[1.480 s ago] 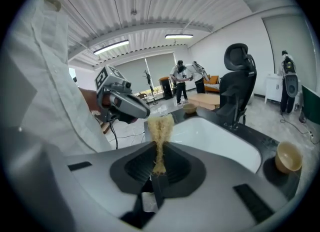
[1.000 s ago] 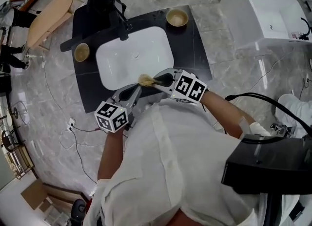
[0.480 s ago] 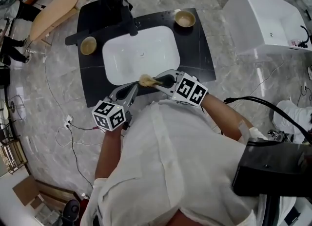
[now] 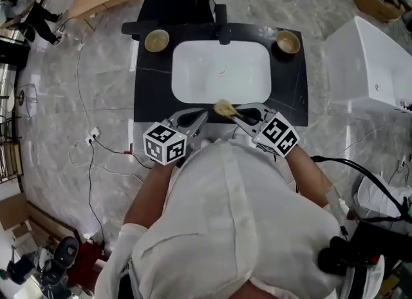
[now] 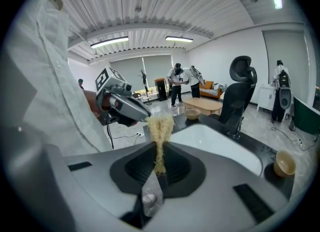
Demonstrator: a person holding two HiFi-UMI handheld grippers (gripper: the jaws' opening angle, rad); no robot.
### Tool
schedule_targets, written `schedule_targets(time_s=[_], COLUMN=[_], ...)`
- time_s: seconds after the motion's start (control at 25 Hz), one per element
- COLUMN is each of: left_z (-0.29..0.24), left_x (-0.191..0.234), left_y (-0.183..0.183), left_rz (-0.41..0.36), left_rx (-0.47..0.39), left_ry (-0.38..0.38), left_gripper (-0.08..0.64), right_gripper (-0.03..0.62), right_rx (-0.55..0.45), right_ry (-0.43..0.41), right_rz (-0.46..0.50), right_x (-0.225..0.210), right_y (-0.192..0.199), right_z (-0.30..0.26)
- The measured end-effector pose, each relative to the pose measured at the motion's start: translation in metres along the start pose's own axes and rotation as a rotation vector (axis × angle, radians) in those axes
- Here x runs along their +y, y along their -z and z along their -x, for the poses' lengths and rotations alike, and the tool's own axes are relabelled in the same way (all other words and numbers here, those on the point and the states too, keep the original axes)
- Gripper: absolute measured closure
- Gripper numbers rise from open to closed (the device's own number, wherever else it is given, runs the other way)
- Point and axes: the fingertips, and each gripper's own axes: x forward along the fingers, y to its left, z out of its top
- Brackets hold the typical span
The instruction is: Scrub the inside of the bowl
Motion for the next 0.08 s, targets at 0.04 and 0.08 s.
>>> schedule_targets(time_s=[0.04,0.08], left_z=[0.0029,0.0058], left_x=[0.0006,0.0011], left_y=[0.0028,0.0056], left_rz=[0.001,0.002], left_rx=[0.008,0.016], left_ry=[0.013,0.027], left_gripper=[0.554,0.554], right_gripper=[0.558,0.558], right_rx=[0.005,0.01], right_ry=[0.01,0.021], right_rz=[-0.012,-0.025], right_x=[0.0045,0.0091], right_y=[0.0,0.0001], right_z=[-0.0014,-0.0027])
